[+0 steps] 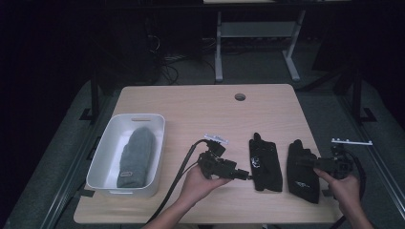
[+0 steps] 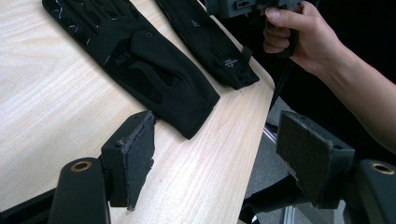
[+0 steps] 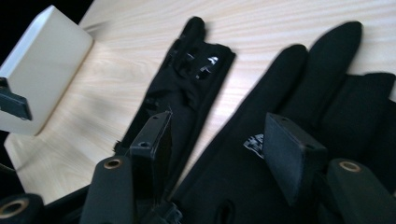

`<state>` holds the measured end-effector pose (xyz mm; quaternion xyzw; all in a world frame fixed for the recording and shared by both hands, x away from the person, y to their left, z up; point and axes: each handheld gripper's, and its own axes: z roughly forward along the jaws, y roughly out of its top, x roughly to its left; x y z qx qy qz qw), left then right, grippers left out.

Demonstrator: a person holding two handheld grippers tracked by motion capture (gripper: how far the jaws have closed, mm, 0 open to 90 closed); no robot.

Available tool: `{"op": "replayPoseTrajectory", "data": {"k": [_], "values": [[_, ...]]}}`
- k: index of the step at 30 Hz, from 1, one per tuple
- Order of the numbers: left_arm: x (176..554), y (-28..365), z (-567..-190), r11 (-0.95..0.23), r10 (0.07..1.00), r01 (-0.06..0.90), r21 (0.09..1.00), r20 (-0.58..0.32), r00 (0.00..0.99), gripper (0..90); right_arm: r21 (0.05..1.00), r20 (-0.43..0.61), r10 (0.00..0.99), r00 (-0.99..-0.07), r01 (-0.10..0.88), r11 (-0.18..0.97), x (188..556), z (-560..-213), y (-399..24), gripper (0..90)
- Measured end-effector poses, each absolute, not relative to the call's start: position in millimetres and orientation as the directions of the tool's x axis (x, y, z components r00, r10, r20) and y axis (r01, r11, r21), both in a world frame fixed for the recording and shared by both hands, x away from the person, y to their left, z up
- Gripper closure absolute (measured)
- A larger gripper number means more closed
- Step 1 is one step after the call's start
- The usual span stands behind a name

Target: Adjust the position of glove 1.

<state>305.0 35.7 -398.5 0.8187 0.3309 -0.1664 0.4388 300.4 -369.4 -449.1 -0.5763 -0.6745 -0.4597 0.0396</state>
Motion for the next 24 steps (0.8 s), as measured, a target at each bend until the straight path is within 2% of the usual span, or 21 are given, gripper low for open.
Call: {"op": "replayPoseTrajectory", "data": {"k": [4, 13, 14, 16, 17, 19, 24], "values": [[304.9, 34.7, -399.5, -0.398, 0.394, 0.689, 0.606, -0.565, 0.725, 28.0, 0.572, 0.549, 0.77, -0.324, 0.818, -0.064, 298.0, -452.5, -372.6, 42.6], [303.9, 32.1, -402.3, -0.4, 0.391, 0.691, 0.602, -0.57, 0.723, 27.9, 0.592, 0.391, 0.847, -0.361, 0.803, 0.069, 295.8, -457.9, -365.5, 44.6], [303.8, 32.2, -402.8, -0.401, 0.391, 0.692, 0.601, -0.571, 0.722, 27.9, 0.603, 0.335, 0.86, -0.385, 0.789, 0.118, 295.6, -459.3, -361.8, 45.6], [303.8, 32.3, -403.0, -0.401, 0.391, 0.69, 0.602, -0.569, 0.723, 27.9, 0.601, 0.318, 0.865, -0.389, 0.788, 0.134, 295.2, -459.3, -360.2, 46.0], [303.8, 32.6, -403.2, -0.401, 0.392, 0.691, 0.602, -0.569, 0.723, 27.9, 0.607, 0.259, 0.876, -0.407, 0.774, 0.18, 293.8, -459.7, -354.8, 46.3], [303.8, 32.5, -403.9, -0.401, 0.395, 0.692, 0.6, -0.569, 0.722, 27.9, 0.604, 0.223, 0.885, -0.409, 0.77, 0.204, 291.9, -459.6, -350.1, 47.3], [303.7, 33.9, -405.0, -0.398, 0.404, 0.699, 0.594, -0.57, 0.715, 27.9, 0.616, 0.048, 0.895, -0.443, 0.718, 0.323, 287.1, -461.3, -336.1, 51.6]]}}
